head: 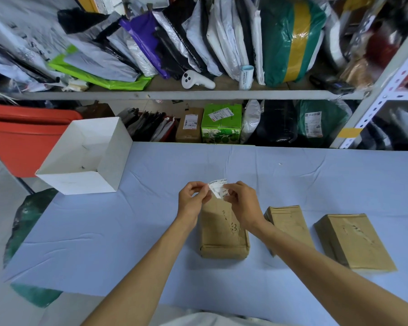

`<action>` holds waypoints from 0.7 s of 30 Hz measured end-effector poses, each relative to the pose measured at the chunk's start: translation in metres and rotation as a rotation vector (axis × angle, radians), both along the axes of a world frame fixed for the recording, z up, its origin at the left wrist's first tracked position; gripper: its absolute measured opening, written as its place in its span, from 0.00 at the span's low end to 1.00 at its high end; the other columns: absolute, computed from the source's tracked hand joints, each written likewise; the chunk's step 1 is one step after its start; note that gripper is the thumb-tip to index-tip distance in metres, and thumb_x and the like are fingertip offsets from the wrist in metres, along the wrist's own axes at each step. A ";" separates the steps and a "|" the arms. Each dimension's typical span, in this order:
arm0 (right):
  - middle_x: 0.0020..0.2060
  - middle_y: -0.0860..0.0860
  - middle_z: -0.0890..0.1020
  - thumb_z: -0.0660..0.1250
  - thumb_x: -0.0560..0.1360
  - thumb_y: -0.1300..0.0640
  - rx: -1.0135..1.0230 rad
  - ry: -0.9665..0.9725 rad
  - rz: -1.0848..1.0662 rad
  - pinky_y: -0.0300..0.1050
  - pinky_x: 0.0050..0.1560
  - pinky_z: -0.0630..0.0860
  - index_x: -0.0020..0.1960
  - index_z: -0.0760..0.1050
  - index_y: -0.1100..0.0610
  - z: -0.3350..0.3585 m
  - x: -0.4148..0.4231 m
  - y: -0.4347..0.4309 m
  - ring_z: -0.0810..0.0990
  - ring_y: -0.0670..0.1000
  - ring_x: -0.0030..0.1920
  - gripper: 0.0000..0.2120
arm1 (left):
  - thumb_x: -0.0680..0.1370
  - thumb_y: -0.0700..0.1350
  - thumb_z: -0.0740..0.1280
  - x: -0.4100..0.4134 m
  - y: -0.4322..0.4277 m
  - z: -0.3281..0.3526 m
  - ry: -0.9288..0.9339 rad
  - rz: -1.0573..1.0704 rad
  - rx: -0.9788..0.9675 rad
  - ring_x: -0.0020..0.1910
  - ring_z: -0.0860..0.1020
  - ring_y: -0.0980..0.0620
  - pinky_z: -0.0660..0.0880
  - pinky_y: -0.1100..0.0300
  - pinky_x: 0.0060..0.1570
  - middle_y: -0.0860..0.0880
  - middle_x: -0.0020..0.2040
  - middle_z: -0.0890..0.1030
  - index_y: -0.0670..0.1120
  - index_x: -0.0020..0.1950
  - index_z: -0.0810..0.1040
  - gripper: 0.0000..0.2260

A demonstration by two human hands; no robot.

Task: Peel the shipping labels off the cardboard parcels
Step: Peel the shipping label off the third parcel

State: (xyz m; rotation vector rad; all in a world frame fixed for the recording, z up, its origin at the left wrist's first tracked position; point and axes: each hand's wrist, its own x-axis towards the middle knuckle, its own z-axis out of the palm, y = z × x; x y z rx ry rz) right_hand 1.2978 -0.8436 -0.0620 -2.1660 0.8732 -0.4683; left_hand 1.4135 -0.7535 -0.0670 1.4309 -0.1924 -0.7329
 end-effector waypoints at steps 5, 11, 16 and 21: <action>0.44 0.54 0.75 0.63 0.75 0.70 -0.137 0.027 -0.028 0.44 0.40 0.72 0.50 0.79 0.61 -0.001 0.000 0.001 0.75 0.53 0.43 0.09 | 0.77 0.36 0.68 -0.002 -0.006 0.001 0.032 -0.043 0.000 0.48 0.81 0.47 0.81 0.62 0.46 0.40 0.50 0.79 0.39 0.44 0.75 0.03; 0.50 0.50 0.72 0.65 0.74 0.72 -0.074 -0.052 -0.037 0.45 0.41 0.77 0.45 0.79 0.60 -0.001 0.002 0.001 0.77 0.53 0.45 0.09 | 0.75 0.35 0.69 -0.001 -0.008 0.007 0.068 -0.017 0.001 0.52 0.81 0.42 0.81 0.58 0.51 0.37 0.49 0.79 0.37 0.43 0.75 0.04; 0.39 0.54 0.80 0.63 0.74 0.70 0.190 -0.152 -0.046 0.50 0.40 0.80 0.43 0.75 0.60 0.002 0.000 0.002 0.80 0.55 0.39 0.07 | 0.73 0.33 0.71 -0.001 -0.007 0.008 -0.065 -0.024 0.079 0.53 0.82 0.44 0.80 0.56 0.51 0.40 0.49 0.82 0.39 0.45 0.75 0.07; 0.33 0.54 0.82 0.66 0.75 0.67 0.280 -0.221 -0.102 0.41 0.34 0.78 0.46 0.78 0.59 0.010 -0.001 0.002 0.80 0.49 0.31 0.05 | 0.72 0.36 0.73 -0.003 -0.010 0.007 -0.186 -0.070 0.128 0.51 0.81 0.49 0.80 0.54 0.53 0.45 0.49 0.83 0.47 0.55 0.78 0.14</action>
